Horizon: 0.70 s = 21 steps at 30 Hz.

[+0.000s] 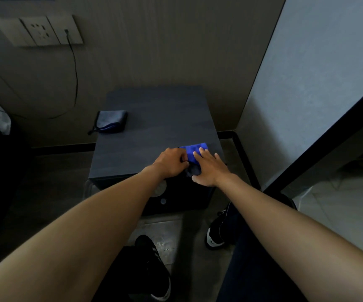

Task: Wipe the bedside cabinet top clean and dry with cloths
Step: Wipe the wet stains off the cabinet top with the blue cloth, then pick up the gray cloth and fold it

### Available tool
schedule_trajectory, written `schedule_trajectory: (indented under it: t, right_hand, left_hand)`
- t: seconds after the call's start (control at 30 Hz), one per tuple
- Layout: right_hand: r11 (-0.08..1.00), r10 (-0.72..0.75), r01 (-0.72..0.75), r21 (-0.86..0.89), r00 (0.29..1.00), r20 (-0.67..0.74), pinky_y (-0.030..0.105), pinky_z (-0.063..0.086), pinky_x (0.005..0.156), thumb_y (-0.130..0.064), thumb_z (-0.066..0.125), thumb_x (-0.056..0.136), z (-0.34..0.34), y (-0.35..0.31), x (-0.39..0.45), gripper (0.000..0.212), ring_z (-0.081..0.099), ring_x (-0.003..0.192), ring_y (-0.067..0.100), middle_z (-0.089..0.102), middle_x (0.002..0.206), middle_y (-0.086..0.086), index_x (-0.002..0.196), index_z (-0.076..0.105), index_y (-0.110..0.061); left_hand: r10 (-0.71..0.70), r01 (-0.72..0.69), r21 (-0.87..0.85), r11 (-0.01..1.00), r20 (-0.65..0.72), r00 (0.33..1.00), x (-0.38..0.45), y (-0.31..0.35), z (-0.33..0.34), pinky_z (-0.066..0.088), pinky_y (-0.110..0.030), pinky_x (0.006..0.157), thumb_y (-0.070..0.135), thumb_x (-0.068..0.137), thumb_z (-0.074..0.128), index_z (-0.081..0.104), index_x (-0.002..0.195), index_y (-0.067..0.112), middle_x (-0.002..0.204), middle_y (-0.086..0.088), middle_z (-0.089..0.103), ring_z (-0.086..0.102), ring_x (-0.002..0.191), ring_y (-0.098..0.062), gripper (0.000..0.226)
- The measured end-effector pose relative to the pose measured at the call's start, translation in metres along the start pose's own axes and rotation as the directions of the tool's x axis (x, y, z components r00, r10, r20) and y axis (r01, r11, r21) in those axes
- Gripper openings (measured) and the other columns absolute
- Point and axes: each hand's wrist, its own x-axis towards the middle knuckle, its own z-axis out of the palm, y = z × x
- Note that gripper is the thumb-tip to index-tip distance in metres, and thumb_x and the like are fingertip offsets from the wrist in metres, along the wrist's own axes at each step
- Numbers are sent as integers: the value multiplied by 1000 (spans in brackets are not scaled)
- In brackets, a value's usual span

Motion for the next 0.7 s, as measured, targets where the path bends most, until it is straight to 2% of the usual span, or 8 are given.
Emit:
schedule_trajectory:
  t: [0.07,0.13,0.23,0.33,0.4,0.5,0.6,0.7]
  right_hand:
    - [999,1,-1,41,1000,-17,46,1,122,-54,56,88,-7,-1,-3,86,8,153,21,11,166,6,157,19,-20]
    - [994,4,5,110,996,-86,46,9,121,-51,54,91,-16,-2,-4,69,32,145,24,37,156,6,150,35,-23]
    - [992,-30,55,115,978,-208,42,32,108,-40,52,97,-33,-10,-12,42,53,124,30,58,133,8,134,50,-19]
    - [990,-18,57,129,957,-289,35,44,74,-27,54,95,-49,-21,-19,19,61,104,31,63,112,7,112,58,-20]
    - [987,15,38,155,945,-326,35,45,64,-27,58,90,-58,-30,-22,10,62,93,29,62,99,4,98,59,-22]
    - [985,23,46,164,917,-399,34,44,62,-30,63,86,-69,-44,-27,9,59,87,26,58,93,1,87,57,-23]
    - [981,46,55,188,870,-491,31,43,62,-18,61,84,-81,-52,-29,5,61,83,27,61,87,2,80,62,-19]
    - [944,85,74,323,889,-450,28,50,68,-15,63,84,-91,-54,-25,11,67,85,20,69,83,-1,79,71,-21]
  left_hand:
    - [23,-24,-30,999,-44,999,1,0,-13,48,-34,75,25,88,60,58,88,17,93,-4,69,63,90,-27,8]
    - [52,-57,-43,997,-109,993,0,1,-27,50,-36,76,26,90,59,59,94,16,93,-5,69,63,89,-28,10]
    - [77,-93,-71,993,-196,978,-4,5,-46,52,-40,74,25,92,57,57,94,18,89,-4,69,63,85,-28,8]
    - [79,-103,-86,991,-250,965,-8,8,-61,51,-39,70,26,95,55,55,95,17,88,-4,68,63,82,-26,8]
    - [75,-110,-112,988,-279,958,-11,11,-70,51,-37,67,25,97,53,53,95,15,87,-5,68,63,80,-25,10]
    - [65,-120,-155,981,-318,946,-14,16,-83,45,-34,62,23,99,51,51,96,13,82,-7,66,61,76,-25,11]
    - [52,-121,-178,977,-351,935,-17,16,-97,37,-32,61,23,101,47,48,99,11,80,-8,62,59,74,-26,13]
    - [-11,-75,-218,973,-368,930,-21,12,-110,35,-31,65,24,102,46,49,103,7,84,-11,61,57,77,-28,17]
